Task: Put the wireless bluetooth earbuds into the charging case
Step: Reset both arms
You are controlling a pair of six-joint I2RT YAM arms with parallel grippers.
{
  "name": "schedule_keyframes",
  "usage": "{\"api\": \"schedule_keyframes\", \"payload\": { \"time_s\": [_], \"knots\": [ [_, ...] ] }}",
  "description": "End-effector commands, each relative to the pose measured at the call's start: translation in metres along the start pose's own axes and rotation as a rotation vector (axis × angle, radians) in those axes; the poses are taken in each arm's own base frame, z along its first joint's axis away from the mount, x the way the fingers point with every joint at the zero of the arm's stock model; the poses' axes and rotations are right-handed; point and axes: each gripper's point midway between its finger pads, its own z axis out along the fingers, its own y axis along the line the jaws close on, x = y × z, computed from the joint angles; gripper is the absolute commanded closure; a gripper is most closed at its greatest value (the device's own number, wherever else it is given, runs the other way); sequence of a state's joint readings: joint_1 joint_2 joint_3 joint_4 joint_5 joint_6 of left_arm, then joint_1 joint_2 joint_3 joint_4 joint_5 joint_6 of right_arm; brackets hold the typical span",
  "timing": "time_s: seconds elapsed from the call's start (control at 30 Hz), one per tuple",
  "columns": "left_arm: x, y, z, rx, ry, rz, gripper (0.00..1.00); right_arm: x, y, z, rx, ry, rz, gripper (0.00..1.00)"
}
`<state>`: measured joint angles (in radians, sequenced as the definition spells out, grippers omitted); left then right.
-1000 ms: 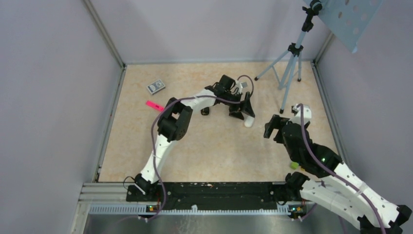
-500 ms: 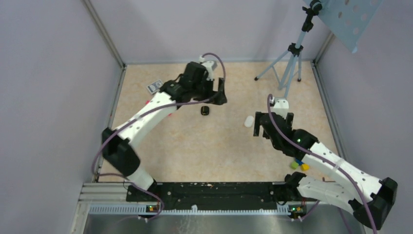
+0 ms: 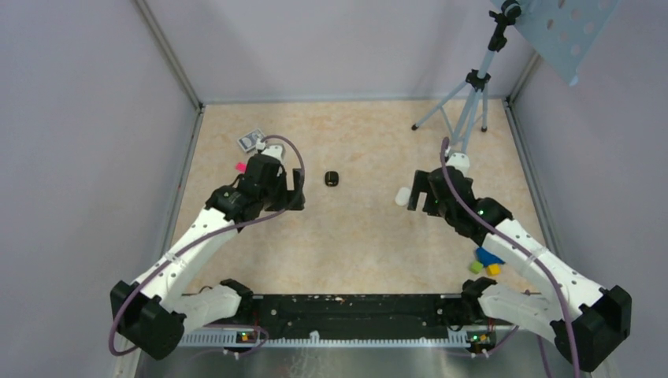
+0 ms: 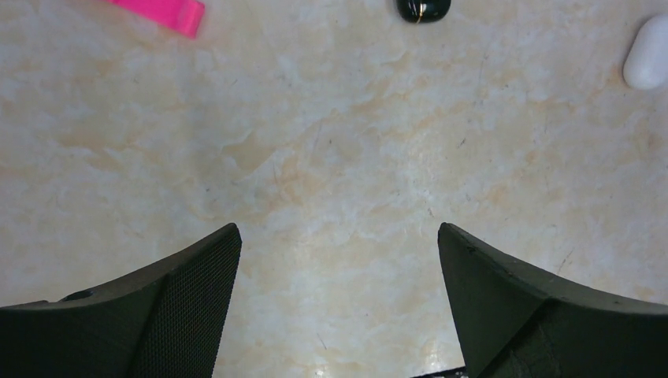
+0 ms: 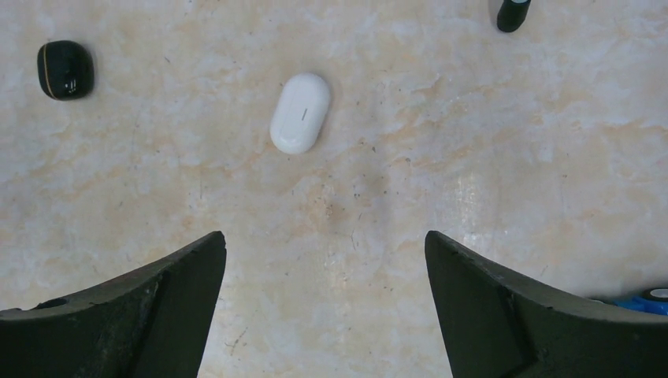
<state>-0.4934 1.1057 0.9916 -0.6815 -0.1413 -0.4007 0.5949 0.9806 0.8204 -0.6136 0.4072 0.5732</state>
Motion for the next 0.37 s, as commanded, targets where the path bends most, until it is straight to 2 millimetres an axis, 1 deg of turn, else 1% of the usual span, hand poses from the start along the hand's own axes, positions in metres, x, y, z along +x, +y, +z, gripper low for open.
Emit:
{"api": "schedule_keyframes", "payload": {
  "time_s": [0.0,0.17,0.33],
  "knots": [
    [-0.0076,-0.0083,-0.0192,0.078,-0.094,-0.047,0.01,-0.0289,0.0068,-0.0132,-0.028,-0.08,0.067,0.05],
    [-0.0157,-0.0104,-0.0243,0.098,-0.151,-0.071,0.01,-0.0245,-0.0007,-0.0093,0.021,-0.065,0.063,0.05],
    [-0.0159,-0.0095,-0.0221,0.085,-0.138,-0.07,0.01,-0.0259,-0.0022,-0.0096,0.025,-0.079,0.074,0.05]
  ]
}}
